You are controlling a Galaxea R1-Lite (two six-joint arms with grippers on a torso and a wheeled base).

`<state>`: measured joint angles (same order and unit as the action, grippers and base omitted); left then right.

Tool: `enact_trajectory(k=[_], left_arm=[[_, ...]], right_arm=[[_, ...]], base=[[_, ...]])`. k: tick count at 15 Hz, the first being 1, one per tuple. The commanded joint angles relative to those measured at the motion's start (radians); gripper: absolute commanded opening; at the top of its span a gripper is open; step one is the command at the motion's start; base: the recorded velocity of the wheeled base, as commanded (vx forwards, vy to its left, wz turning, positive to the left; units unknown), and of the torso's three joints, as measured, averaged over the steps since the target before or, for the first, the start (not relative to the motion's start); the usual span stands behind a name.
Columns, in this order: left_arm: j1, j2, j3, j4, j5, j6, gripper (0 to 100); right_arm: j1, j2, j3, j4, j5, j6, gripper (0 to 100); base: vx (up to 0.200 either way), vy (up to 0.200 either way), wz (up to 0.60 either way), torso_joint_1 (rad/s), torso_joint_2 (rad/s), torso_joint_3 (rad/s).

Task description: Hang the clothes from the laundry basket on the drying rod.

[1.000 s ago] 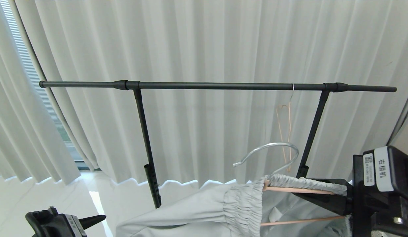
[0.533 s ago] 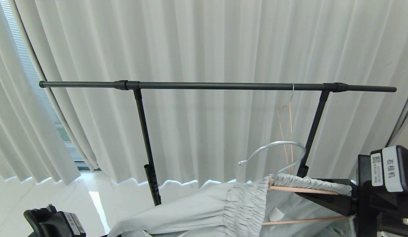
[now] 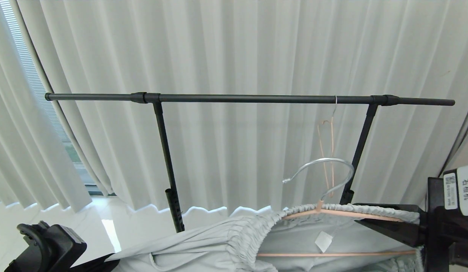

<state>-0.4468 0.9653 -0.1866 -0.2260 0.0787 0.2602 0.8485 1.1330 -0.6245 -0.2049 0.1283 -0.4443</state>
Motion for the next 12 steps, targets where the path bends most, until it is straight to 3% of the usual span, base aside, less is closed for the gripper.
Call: enact_trajectory(k=[1, 2, 6, 9, 12], left_arm=[[-0.006, -0.002, -0.004, 0.000, 0.003, 0.001, 0], [-0.007, -0.002, -0.004, 0.000, 0.003, -0.001, 100], [-0.009, -0.011, -0.005, -0.001, 0.001, -0.004, 100], [-0.009, -0.050, -0.011, -0.007, 0.000, -0.003, 100], [-0.006, -0.068, -0.070, -0.013, 0.004, -0.001, 100]], right_arm=[[0.000, -0.004, -0.001, -0.001, -0.001, 0.004, 0], [0.000, -0.004, -0.001, -0.001, -0.003, 0.025, 0], [0.000, -0.002, -0.004, -0.001, -0.042, 0.095, 0], [0.000, 0.004, -0.012, 0.041, -0.147, 0.213, 0], [-0.002, 0.044, -0.089, 0.199, -0.262, 0.443, 0]], base=[[0.000, 0.000, 0.00, 0.000, 0.00, 0.000], [0.000, 0.000, 0.00, 0.000, 0.00, 0.000], [0.000, 0.000, 0.00, 0.000, 0.00, 0.000], [0.000, 0.000, 0.00, 0.000, 0.00, 0.000], [0.000, 0.000, 0.00, 0.000, 0.00, 0.000]])
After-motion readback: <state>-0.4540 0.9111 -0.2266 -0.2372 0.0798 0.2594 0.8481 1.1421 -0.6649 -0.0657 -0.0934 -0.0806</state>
